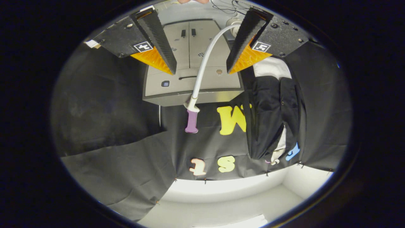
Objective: Iron the clothes twice with a garment steamer, once on the left side and once on the right side.
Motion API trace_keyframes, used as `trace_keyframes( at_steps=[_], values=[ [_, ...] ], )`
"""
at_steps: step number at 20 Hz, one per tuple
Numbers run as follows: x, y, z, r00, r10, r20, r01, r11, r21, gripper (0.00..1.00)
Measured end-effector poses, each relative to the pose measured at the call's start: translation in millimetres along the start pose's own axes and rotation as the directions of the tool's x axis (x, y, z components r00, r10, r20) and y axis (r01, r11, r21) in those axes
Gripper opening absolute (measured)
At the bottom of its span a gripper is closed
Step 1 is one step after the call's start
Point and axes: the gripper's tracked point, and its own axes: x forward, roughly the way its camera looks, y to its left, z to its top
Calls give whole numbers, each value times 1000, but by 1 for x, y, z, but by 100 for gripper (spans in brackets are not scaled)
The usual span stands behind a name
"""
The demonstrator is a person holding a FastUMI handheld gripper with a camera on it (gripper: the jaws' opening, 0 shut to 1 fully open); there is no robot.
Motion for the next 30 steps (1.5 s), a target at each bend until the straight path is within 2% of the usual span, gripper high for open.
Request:
trace_keyframes(
  at_steps=[7,14,17,22,26,30],
  values=[
    [12,23,-8,996,-89,-14,89,996,9,98],
    [50,42,3,997,-50,-58,50,999,-1,99],
    [89,39,22,999,-30,-37,31,999,25,99],
    [183,47,62,997,58,-50,-57,998,22,99],
    [249,27,86,997,35,-73,-33,999,27,99],
    [310,0,87,983,9,-181,2,998,64,99]
  ],
)
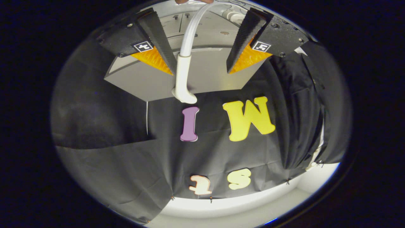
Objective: Iron the clothes twice with a garment steamer, once on the left side and once on the right side.
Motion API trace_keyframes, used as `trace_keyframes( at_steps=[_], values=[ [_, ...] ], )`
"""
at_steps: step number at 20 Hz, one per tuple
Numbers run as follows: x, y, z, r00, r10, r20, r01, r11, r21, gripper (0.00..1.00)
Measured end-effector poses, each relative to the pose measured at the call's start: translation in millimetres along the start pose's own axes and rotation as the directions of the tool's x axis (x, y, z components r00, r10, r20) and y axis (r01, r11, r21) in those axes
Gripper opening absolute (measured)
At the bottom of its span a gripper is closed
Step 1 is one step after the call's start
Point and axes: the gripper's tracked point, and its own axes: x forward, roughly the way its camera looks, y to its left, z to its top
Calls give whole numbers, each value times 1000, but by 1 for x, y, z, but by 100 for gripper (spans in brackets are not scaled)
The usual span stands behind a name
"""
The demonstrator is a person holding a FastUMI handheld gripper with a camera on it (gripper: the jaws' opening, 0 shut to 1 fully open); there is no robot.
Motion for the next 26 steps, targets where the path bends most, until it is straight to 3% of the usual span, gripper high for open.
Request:
trace_keyframes(
  at_steps=[6,12,17,22,26],
  values=[
    [67,-34,2,989,9,-147,-4,999,39,98],
    [107,-44,-19,962,41,-269,-13,995,103,91],
    [116,-42,-41,934,68,-349,-25,992,126,70],
    [122,-47,-41,938,-33,-346,44,999,24,55],
    [121,-44,-39,947,-31,-321,61,995,81,42]
  ],
)
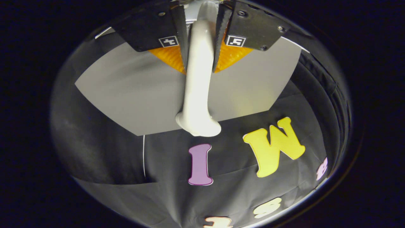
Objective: Iron the clothes twice with a garment steamer, once on the left side and once on the right side.
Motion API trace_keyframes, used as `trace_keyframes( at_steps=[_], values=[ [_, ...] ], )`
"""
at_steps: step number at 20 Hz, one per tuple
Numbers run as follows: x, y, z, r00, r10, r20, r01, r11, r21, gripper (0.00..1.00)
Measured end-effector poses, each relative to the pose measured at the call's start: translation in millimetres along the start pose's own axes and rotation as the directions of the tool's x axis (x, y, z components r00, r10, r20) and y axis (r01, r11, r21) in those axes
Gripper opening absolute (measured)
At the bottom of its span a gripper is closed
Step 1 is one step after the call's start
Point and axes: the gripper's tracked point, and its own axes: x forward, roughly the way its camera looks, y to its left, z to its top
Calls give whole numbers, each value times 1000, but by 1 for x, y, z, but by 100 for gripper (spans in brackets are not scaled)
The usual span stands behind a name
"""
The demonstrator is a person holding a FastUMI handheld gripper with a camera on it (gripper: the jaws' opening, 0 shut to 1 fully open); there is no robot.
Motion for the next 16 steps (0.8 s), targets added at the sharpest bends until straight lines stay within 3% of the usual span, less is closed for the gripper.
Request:
trace_keyframes(
  at_steps=[3,8,16],
  values=[
    [-4,-2,3,997,-53,53,53,999,10,33],
    [-30,29,3,991,-11,131,7,999,31,31],
    [-115,108,8,941,32,338,-40,999,17,31]
  ],
)
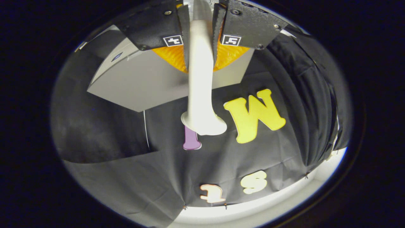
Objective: Iron the clothes twice with a garment steamer, once on the left side and once on the right side.
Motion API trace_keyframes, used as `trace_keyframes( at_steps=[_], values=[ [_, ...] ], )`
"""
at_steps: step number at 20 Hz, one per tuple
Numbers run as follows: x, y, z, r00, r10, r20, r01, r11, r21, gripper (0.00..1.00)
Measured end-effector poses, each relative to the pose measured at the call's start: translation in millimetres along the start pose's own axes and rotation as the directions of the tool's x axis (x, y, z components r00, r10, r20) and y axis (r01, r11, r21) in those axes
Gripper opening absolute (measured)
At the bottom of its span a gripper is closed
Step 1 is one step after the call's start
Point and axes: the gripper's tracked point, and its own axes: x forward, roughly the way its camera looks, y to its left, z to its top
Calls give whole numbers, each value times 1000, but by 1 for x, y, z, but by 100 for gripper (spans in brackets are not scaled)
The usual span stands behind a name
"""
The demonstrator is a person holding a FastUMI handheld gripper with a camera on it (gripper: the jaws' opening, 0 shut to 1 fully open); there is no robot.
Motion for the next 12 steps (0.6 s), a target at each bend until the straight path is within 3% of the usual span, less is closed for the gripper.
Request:
trace_keyframes(
  at_steps=[7,12],
  values=[
    [-71,92,-11,991,88,97,-80,993,-85,31],
    [-115,148,-2,971,116,210,-93,989,-116,31]
  ],
)
